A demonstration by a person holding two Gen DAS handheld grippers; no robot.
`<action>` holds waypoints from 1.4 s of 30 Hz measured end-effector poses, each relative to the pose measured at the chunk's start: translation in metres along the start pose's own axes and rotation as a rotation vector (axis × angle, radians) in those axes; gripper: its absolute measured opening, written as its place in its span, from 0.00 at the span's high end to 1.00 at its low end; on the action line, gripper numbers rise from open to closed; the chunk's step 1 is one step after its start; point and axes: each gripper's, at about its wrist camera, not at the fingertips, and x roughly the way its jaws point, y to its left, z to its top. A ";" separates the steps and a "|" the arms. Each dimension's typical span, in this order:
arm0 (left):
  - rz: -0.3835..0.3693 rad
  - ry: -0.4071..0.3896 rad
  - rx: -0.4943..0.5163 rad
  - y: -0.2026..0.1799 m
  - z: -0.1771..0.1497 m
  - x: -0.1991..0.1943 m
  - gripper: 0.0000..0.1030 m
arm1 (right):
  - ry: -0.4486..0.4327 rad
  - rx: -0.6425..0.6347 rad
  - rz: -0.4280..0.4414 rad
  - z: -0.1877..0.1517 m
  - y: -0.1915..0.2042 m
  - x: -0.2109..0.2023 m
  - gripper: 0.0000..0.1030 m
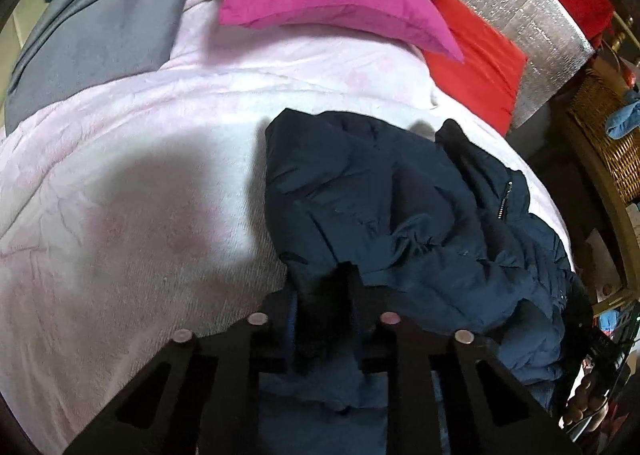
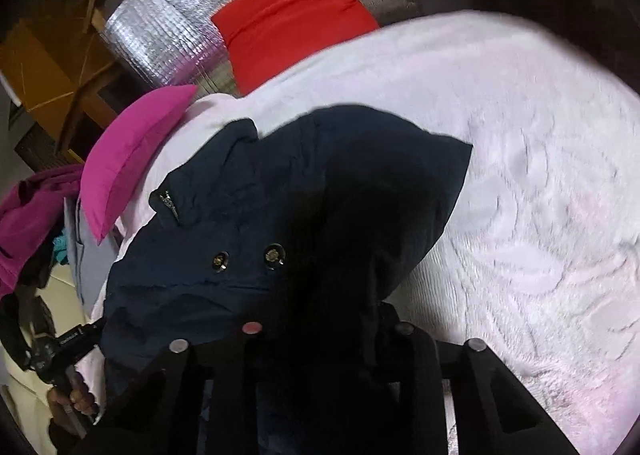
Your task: Fold large clothes
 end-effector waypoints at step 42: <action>0.099 0.019 0.040 -0.009 -0.001 -0.002 0.67 | 0.022 0.091 -0.083 -0.002 -0.010 -0.004 0.41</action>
